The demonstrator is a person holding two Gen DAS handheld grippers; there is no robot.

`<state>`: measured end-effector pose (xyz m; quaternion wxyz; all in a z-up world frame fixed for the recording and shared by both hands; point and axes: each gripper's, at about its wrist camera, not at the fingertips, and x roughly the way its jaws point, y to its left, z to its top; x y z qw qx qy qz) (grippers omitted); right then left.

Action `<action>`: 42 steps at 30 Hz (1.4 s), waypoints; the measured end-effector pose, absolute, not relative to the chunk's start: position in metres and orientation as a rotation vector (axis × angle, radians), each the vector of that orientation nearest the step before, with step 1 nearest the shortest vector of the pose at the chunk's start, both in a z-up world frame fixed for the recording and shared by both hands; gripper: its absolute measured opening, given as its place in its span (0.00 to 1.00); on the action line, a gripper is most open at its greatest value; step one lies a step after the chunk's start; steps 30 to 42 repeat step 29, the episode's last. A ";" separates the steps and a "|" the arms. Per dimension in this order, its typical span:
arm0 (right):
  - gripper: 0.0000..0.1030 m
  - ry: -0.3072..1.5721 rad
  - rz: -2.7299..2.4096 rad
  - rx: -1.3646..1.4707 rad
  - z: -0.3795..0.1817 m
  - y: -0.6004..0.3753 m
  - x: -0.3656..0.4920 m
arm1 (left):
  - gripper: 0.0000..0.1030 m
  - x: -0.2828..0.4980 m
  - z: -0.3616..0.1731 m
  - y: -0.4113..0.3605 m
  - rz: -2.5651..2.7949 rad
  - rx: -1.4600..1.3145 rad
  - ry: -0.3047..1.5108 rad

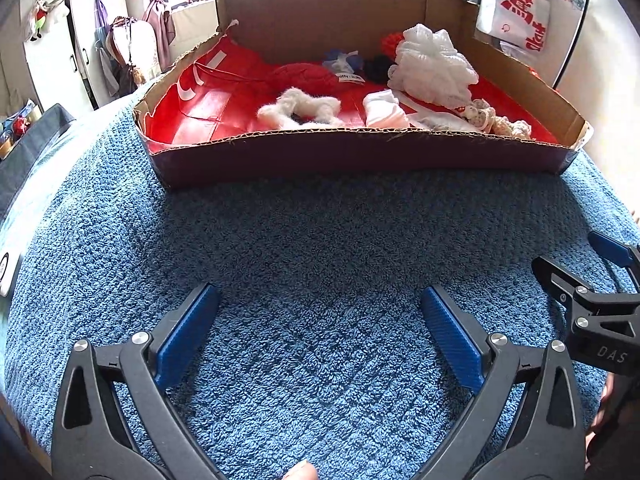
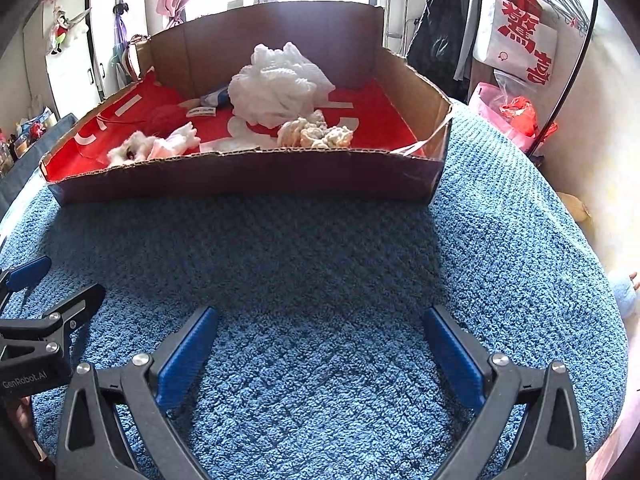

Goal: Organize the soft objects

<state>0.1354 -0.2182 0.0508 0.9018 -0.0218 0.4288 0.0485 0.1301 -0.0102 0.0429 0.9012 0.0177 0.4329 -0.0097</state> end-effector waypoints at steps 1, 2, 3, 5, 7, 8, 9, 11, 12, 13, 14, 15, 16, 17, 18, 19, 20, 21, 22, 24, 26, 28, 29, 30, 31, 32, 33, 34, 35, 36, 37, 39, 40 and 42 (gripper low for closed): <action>1.00 0.887 0.099 -0.044 0.051 -0.218 0.136 | 1.00 0.131 0.043 -0.011 -0.019 0.038 0.896; 1.00 0.889 0.101 -0.040 0.050 -0.219 0.136 | 1.00 0.131 0.043 -0.011 -0.019 0.040 0.897; 1.00 0.889 0.102 -0.036 0.050 -0.219 0.136 | 1.00 0.132 0.043 -0.011 -0.019 0.038 0.898; 1.00 0.891 0.105 -0.028 0.050 -0.221 0.137 | 1.00 0.132 0.043 -0.010 -0.019 0.037 0.897; 1.00 0.889 0.105 -0.028 0.050 -0.221 0.137 | 1.00 0.132 0.042 -0.010 -0.017 0.038 0.895; 1.00 0.890 0.105 -0.028 0.050 -0.221 0.137 | 1.00 0.132 0.042 -0.011 -0.017 0.039 0.894; 1.00 0.890 0.106 -0.027 0.050 -0.222 0.137 | 1.00 0.131 0.042 -0.010 -0.017 0.038 0.894; 1.00 0.891 0.108 -0.024 0.050 -0.222 0.137 | 1.00 0.131 0.042 -0.010 -0.021 0.034 0.894; 1.00 0.891 0.109 -0.024 0.050 -0.222 0.137 | 1.00 0.131 0.042 -0.009 -0.022 0.032 0.894; 1.00 0.890 0.108 -0.024 0.050 -0.222 0.137 | 1.00 0.131 0.042 -0.009 -0.023 0.031 0.895; 1.00 0.890 0.109 -0.025 0.050 -0.223 0.137 | 1.00 0.131 0.042 -0.009 -0.023 0.030 0.895; 1.00 0.890 0.108 -0.023 0.050 -0.222 0.137 | 1.00 0.131 0.042 -0.008 -0.024 0.029 0.895; 1.00 0.891 0.108 -0.023 0.050 -0.222 0.137 | 1.00 0.131 0.042 -0.008 -0.024 0.028 0.895; 1.00 0.891 0.108 -0.024 0.050 -0.222 0.137 | 1.00 0.131 0.042 -0.008 -0.024 0.028 0.895; 1.00 0.890 0.108 -0.024 0.050 -0.222 0.137 | 1.00 0.131 0.042 -0.008 -0.024 0.027 0.895; 1.00 0.890 0.108 -0.024 0.050 -0.222 0.137 | 1.00 0.131 0.042 -0.008 -0.024 0.026 0.895; 1.00 0.890 0.108 -0.024 0.050 -0.222 0.137 | 1.00 0.131 0.042 -0.008 -0.025 0.026 0.895; 1.00 0.890 0.108 -0.024 0.050 -0.222 0.137 | 1.00 0.131 0.042 -0.008 -0.024 0.026 0.895; 1.00 0.890 0.108 -0.024 0.050 -0.223 0.137 | 1.00 0.131 0.042 -0.008 -0.025 0.026 0.895; 1.00 0.890 0.108 -0.024 0.050 -0.222 0.137 | 1.00 0.131 0.042 -0.008 -0.025 0.026 0.895; 1.00 0.890 0.108 -0.024 0.050 -0.223 0.137 | 1.00 0.131 0.042 -0.008 -0.025 0.026 0.895; 1.00 0.890 0.108 -0.024 0.050 -0.222 0.137 | 1.00 0.131 0.042 -0.008 -0.025 0.026 0.895; 1.00 0.890 0.108 -0.024 0.050 -0.222 0.137 | 1.00 0.131 0.042 -0.008 -0.025 0.025 0.896; 1.00 0.890 0.108 -0.024 0.050 -0.222 0.137 | 1.00 0.131 0.042 -0.008 -0.025 0.025 0.896; 1.00 0.890 0.108 -0.024 0.050 -0.222 0.137 | 1.00 0.131 0.042 -0.008 -0.025 0.025 0.896; 1.00 0.890 0.108 -0.024 0.050 -0.222 0.137 | 1.00 0.131 0.042 -0.008 -0.025 0.025 0.896; 1.00 0.890 0.108 -0.024 0.050 -0.222 0.137 | 1.00 0.131 0.042 -0.008 -0.025 0.025 0.896; 1.00 0.890 0.108 -0.024 0.050 -0.222 0.137 | 1.00 0.131 0.042 -0.008 -0.025 0.025 0.896; 1.00 0.890 0.108 -0.024 0.050 -0.222 0.137 | 1.00 0.131 0.042 -0.008 -0.025 0.025 0.896; 1.00 0.890 0.108 -0.024 0.050 -0.222 0.137 | 1.00 0.131 0.042 -0.008 -0.025 0.025 0.896; 1.00 0.890 0.108 -0.024 0.050 -0.222 0.137 | 1.00 0.131 0.042 -0.008 -0.025 0.025 0.896; 1.00 0.890 0.108 -0.024 0.050 -0.222 0.137 | 1.00 0.131 0.042 -0.008 -0.025 0.025 0.896; 1.00 0.890 0.108 -0.024 0.050 -0.222 0.137 | 1.00 0.131 0.042 -0.008 -0.025 0.025 0.896; 1.00 0.890 0.108 -0.024 0.050 -0.222 0.137 | 1.00 0.131 0.042 -0.008 -0.025 0.025 0.896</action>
